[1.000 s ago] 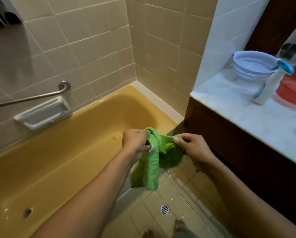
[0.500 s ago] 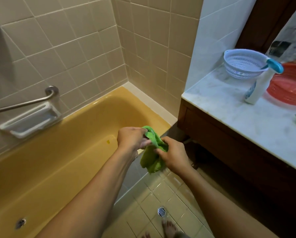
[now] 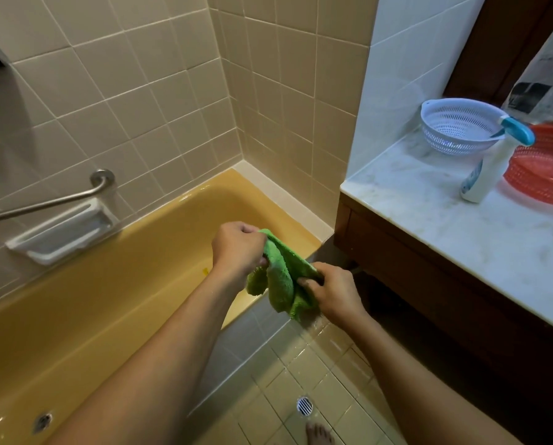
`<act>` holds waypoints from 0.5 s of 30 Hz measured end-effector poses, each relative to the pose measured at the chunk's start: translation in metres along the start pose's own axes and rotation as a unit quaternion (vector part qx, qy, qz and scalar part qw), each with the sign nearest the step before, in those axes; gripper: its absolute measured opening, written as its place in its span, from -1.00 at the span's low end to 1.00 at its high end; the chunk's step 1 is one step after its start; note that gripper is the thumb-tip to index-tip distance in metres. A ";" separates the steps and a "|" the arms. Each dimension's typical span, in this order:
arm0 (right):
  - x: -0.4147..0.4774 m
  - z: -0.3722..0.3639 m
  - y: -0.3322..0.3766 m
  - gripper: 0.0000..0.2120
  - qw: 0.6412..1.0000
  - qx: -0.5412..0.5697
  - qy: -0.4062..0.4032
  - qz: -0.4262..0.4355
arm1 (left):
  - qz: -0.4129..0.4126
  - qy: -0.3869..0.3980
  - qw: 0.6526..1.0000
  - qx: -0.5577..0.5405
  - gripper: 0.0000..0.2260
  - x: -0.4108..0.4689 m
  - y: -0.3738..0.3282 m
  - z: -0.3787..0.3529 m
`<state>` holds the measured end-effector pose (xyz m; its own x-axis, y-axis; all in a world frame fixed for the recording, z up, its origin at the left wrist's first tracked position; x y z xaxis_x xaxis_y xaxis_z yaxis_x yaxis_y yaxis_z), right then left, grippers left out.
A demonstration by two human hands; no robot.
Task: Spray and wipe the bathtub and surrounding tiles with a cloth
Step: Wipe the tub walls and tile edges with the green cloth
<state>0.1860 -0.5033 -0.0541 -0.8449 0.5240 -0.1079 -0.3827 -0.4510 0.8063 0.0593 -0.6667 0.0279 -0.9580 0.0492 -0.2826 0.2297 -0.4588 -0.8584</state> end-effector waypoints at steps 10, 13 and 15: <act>0.004 0.036 -0.007 -0.86 0.998 0.058 -0.031 -0.026 | -0.060 0.023 0.997 0.046 -0.85 0.002 0.005 0.017; 0.014 0.067 -0.013 -0.80 0.995 0.043 -0.080 -0.031 | -0.092 0.085 0.988 0.086 -0.87 -0.003 0.009 0.012; 0.018 0.083 -0.012 -0.87 0.991 -0.007 -0.132 -0.025 | -0.086 0.103 0.987 0.086 -0.87 -0.006 0.011 0.008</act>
<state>0.2065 -0.4285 -0.0169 -0.6984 0.7156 0.0097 -0.4288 -0.4292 0.7949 0.0661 -0.6789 0.0238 -0.9208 0.3115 -0.2347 0.0165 -0.5702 -0.8214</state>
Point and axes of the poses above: each hand's wrist, its own x-axis towards the middle knuckle, its own z-axis out of the back of the hand, y = z × x, the point moved 10 cm from there along x, towards the middle knuckle, and after that the axes turned 4 degrees about -y, right-handed, at the moved point
